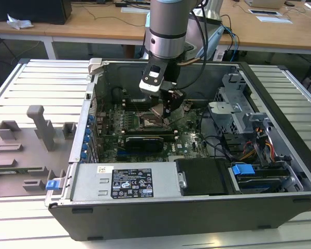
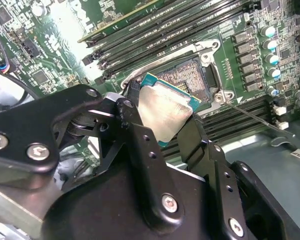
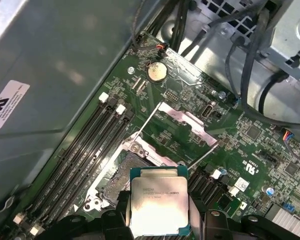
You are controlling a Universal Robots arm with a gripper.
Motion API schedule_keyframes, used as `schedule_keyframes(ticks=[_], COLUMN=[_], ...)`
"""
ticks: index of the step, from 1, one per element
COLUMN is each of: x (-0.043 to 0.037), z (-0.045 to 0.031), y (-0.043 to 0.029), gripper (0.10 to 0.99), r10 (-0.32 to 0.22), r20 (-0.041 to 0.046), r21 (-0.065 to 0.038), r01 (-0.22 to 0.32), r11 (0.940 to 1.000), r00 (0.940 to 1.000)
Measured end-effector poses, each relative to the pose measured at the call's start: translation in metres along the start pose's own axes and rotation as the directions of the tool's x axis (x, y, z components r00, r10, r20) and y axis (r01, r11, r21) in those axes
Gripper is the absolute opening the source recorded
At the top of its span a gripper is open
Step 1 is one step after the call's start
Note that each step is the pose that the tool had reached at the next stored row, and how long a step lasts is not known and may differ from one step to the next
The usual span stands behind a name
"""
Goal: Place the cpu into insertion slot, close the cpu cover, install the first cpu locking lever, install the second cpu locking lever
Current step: 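Place the cpu into insertion slot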
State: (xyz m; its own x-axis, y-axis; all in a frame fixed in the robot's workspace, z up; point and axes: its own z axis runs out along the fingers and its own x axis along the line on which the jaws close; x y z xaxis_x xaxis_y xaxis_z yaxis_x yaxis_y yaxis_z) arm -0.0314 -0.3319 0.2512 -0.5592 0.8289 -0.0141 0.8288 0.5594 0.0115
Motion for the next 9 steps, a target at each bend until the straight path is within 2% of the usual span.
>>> schedule_keyframes(ticks=[2,5,9], x=[0.0,0.0,0.0], z=[0.0,0.0001,0.0001], y=[0.0,0.0,0.0], gripper=[0.545,0.545,0.545], r10=[0.013,0.077,0.111], r20=[0.0008,0.0051,0.0118], r21=[0.001,0.004,0.007], r01=[-0.013,-0.077,-0.111], r11=[0.9999,0.997,0.9938], r00=[0.9999,0.997,0.9938])
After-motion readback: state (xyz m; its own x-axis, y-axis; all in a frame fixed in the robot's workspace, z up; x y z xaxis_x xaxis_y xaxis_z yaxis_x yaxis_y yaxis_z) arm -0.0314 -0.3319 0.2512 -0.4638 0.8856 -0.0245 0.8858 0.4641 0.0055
